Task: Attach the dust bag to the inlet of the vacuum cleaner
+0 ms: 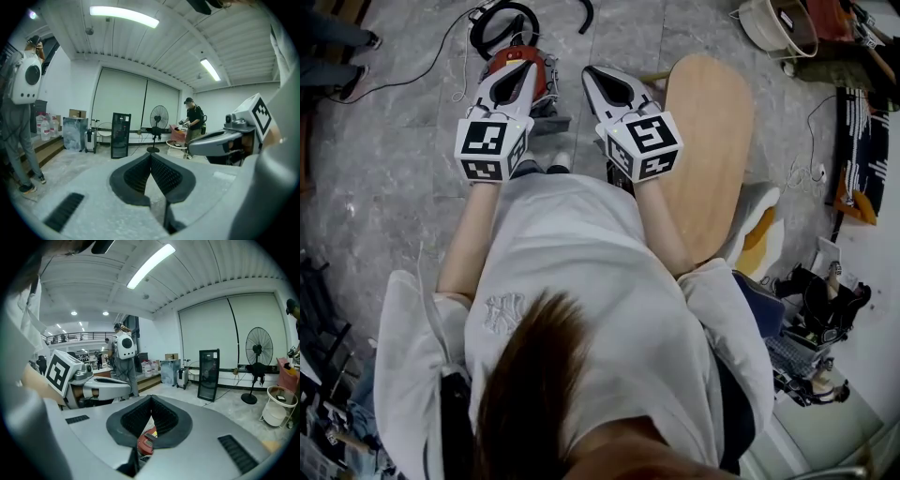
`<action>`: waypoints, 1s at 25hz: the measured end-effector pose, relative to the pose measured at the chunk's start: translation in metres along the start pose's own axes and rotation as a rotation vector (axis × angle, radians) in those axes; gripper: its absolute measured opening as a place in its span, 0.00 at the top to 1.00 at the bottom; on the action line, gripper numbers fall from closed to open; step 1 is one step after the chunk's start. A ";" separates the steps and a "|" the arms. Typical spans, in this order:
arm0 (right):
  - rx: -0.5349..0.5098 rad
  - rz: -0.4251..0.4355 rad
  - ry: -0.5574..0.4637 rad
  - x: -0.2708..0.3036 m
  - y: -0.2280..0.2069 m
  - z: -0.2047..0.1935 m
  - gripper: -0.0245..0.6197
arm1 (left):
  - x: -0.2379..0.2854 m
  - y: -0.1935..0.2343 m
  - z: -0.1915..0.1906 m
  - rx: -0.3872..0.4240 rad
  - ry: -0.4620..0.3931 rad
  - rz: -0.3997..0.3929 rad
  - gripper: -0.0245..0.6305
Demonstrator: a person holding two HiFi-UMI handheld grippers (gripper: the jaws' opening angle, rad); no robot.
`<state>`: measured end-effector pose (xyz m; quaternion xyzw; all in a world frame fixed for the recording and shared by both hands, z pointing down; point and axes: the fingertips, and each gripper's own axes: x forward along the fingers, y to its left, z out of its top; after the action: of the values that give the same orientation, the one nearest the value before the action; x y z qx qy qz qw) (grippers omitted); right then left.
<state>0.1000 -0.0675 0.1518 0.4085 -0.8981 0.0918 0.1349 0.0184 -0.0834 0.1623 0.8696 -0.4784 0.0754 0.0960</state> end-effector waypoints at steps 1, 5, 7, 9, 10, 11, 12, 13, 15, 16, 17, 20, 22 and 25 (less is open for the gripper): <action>-0.002 0.003 -0.004 0.000 0.000 0.000 0.96 | -0.001 0.001 -0.001 -0.001 -0.002 0.004 0.94; -0.013 0.014 -0.014 -0.003 -0.002 -0.002 0.96 | -0.004 0.003 -0.007 -0.015 -0.008 0.026 0.94; -0.007 0.017 -0.019 -0.003 -0.003 -0.004 0.96 | -0.006 0.004 -0.009 -0.020 -0.011 0.035 0.94; 0.000 0.017 -0.029 -0.005 -0.004 -0.005 0.96 | -0.007 0.002 -0.010 -0.015 -0.014 0.042 0.94; 0.001 0.015 -0.035 -0.006 -0.004 -0.006 0.96 | -0.007 0.001 -0.010 -0.008 -0.018 0.044 0.94; 0.000 0.012 -0.040 -0.008 -0.004 -0.007 0.96 | -0.008 -0.001 -0.009 0.002 -0.023 0.044 0.94; 0.001 0.009 -0.044 -0.009 -0.005 -0.008 0.96 | -0.008 -0.003 -0.009 0.015 -0.030 0.042 0.94; 0.004 0.007 -0.048 -0.010 -0.005 -0.009 0.96 | -0.009 -0.006 -0.008 0.030 -0.040 0.041 0.94; 0.012 0.004 -0.055 -0.012 -0.005 -0.012 0.96 | -0.011 -0.010 -0.006 0.060 -0.059 0.043 0.94; 0.014 0.002 -0.058 -0.012 -0.006 -0.013 0.96 | -0.012 -0.011 -0.005 0.074 -0.068 0.046 0.94; 0.013 0.000 -0.062 -0.013 -0.006 -0.013 0.96 | -0.014 -0.011 -0.004 0.085 -0.076 0.049 0.94; 0.017 -0.009 -0.068 -0.012 -0.008 -0.013 0.96 | -0.017 -0.012 -0.001 0.105 -0.096 0.050 0.94; 0.026 -0.017 -0.069 -0.012 -0.011 -0.014 0.96 | -0.018 -0.012 0.001 0.119 -0.101 0.047 0.94; 0.037 -0.030 -0.071 -0.014 -0.017 -0.015 0.96 | -0.020 -0.016 0.003 0.134 -0.102 0.054 0.94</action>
<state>0.1245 -0.0645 0.1623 0.4271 -0.8943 0.0919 0.0965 0.0213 -0.0601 0.1534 0.8637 -0.4996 0.0654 0.0109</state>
